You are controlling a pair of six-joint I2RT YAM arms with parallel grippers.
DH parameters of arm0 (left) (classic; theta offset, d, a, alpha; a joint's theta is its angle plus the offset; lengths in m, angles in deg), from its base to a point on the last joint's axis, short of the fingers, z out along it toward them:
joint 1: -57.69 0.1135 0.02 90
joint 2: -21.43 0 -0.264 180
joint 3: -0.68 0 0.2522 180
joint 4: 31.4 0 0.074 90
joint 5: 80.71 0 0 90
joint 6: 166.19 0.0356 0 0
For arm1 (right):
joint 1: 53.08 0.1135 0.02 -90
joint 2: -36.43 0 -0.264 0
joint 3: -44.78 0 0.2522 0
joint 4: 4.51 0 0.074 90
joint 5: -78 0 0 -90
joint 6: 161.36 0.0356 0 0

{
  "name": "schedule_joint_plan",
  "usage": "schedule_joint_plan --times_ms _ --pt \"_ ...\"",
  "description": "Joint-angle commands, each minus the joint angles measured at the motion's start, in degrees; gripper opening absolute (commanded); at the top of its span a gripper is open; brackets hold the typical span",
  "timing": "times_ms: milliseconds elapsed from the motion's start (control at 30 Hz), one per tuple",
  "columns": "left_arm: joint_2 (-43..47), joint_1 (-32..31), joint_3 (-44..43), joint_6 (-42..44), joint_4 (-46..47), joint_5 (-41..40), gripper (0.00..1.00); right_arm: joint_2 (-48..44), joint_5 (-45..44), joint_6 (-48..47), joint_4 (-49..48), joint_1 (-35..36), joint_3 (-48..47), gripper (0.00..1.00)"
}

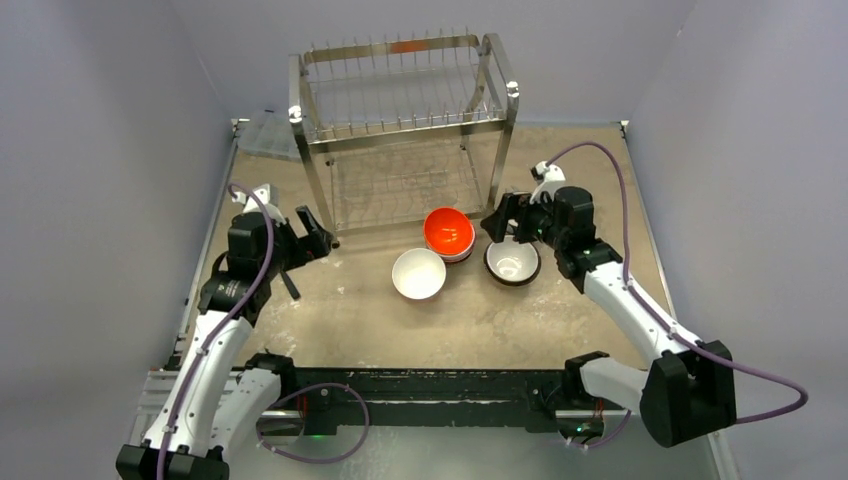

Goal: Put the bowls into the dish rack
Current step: Adjust the dish rack at the center of the board, then adjust the bowl at the center of the board, then move the bowl to the center of the board.

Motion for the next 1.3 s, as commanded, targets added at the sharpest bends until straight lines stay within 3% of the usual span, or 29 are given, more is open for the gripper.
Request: schedule_joint_plan --times_ms 0,233,500,1000,1267 --pt "1.84 -0.16 1.77 -5.92 -4.31 8.49 0.98 0.70 4.59 3.91 -3.61 0.50 2.90 0.99" --pt "2.72 -0.37 13.42 -13.71 4.76 23.59 0.96 4.57 4.46 5.75 -2.55 2.03 2.49 0.98" --pt "0.70 -3.97 17.28 -16.54 11.62 25.47 0.96 8.94 3.56 7.09 -4.52 4.52 2.43 0.98" --pt "-15.93 -23.33 14.88 -20.71 26.26 15.22 0.95 19.69 3.55 6.66 -8.36 6.13 -1.92 0.88" --pt "-23.05 -26.71 15.44 -22.95 33.17 10.13 0.90 23.98 3.33 5.66 -8.35 7.40 -3.89 0.80"
